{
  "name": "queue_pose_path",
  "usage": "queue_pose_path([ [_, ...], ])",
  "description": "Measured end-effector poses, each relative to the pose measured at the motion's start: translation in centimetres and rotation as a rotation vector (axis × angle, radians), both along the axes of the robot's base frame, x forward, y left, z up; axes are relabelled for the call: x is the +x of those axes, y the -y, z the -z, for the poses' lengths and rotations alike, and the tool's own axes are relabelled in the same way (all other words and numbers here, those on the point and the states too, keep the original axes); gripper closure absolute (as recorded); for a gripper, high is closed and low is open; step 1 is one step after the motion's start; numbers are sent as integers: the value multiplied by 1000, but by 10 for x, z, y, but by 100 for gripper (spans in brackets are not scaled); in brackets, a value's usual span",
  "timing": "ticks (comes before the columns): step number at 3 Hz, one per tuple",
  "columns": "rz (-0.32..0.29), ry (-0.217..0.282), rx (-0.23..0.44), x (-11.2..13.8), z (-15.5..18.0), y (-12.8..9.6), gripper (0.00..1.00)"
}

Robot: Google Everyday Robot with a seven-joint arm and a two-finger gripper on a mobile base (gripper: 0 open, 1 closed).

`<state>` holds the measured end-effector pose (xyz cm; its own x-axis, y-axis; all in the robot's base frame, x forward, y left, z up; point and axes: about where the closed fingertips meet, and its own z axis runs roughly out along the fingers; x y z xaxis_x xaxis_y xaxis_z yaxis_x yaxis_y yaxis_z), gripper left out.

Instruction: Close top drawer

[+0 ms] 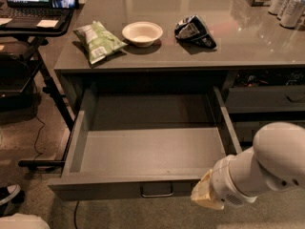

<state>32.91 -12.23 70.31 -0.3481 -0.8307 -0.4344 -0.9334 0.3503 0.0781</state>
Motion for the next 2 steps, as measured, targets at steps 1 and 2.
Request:
queue_pose_path([
  [1,-14,10,32,1,33,-2,100],
  [2,-6,38,50,7,57,3,100],
])
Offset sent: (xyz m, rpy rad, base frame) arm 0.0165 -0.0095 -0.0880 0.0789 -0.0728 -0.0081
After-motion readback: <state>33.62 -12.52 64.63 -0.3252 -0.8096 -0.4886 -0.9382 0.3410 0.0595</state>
